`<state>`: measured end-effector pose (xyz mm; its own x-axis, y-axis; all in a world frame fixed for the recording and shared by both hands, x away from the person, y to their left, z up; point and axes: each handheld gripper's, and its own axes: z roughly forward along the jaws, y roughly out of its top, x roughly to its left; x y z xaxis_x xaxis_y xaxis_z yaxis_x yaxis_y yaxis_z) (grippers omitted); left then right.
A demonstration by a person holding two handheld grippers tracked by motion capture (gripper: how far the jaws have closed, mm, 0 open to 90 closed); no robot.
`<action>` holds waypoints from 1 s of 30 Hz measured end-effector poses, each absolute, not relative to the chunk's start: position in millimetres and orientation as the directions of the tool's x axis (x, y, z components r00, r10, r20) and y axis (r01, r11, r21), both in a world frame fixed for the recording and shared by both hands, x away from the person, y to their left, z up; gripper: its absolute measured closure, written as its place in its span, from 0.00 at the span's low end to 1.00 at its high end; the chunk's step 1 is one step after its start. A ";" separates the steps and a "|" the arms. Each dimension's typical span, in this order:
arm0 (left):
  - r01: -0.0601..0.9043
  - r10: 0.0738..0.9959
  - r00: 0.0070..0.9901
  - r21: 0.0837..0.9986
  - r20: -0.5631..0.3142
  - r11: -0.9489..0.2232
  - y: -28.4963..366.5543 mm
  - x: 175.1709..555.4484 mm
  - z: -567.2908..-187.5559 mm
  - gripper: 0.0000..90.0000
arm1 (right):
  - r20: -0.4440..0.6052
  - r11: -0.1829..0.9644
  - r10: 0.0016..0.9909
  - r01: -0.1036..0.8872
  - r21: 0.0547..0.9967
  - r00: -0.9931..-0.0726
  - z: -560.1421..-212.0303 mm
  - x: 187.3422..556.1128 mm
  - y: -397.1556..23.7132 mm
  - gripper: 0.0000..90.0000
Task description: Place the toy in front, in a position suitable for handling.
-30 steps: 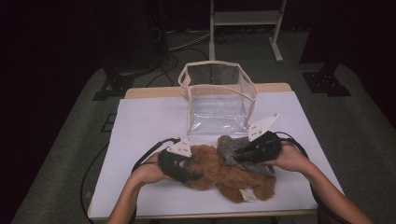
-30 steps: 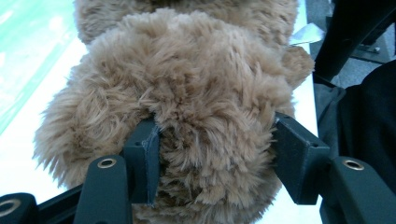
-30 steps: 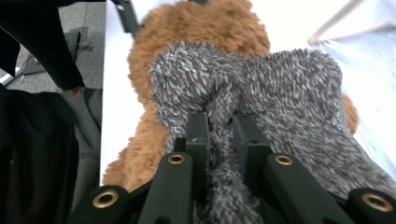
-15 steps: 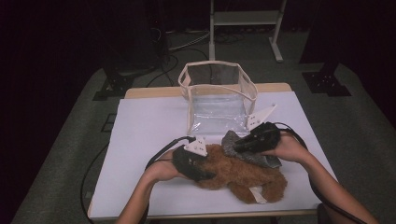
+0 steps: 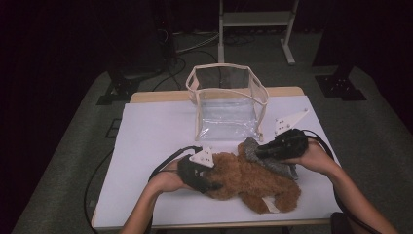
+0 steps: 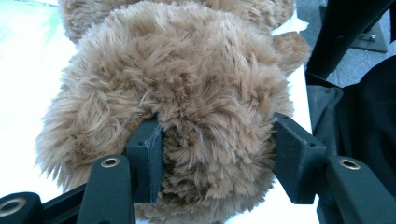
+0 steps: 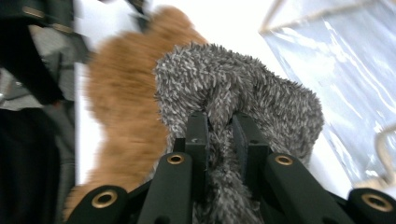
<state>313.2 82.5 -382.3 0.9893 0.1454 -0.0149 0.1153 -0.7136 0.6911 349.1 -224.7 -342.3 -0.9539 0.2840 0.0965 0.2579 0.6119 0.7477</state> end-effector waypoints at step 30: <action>0.134 0.197 0.980 0.737 -0.002 -0.663 88.5 325.8 -383.6 0.48 | 0.034 0.641 0.262 0.200 0.741 -0.965 -339.4 335.2 -211.0 0.86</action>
<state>325.8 88.5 -383.6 0.9804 0.1968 -0.0016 0.1343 -0.6628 0.7367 335.2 -211.0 -339.4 -0.9646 0.2617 0.0341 0.2000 0.6407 0.7413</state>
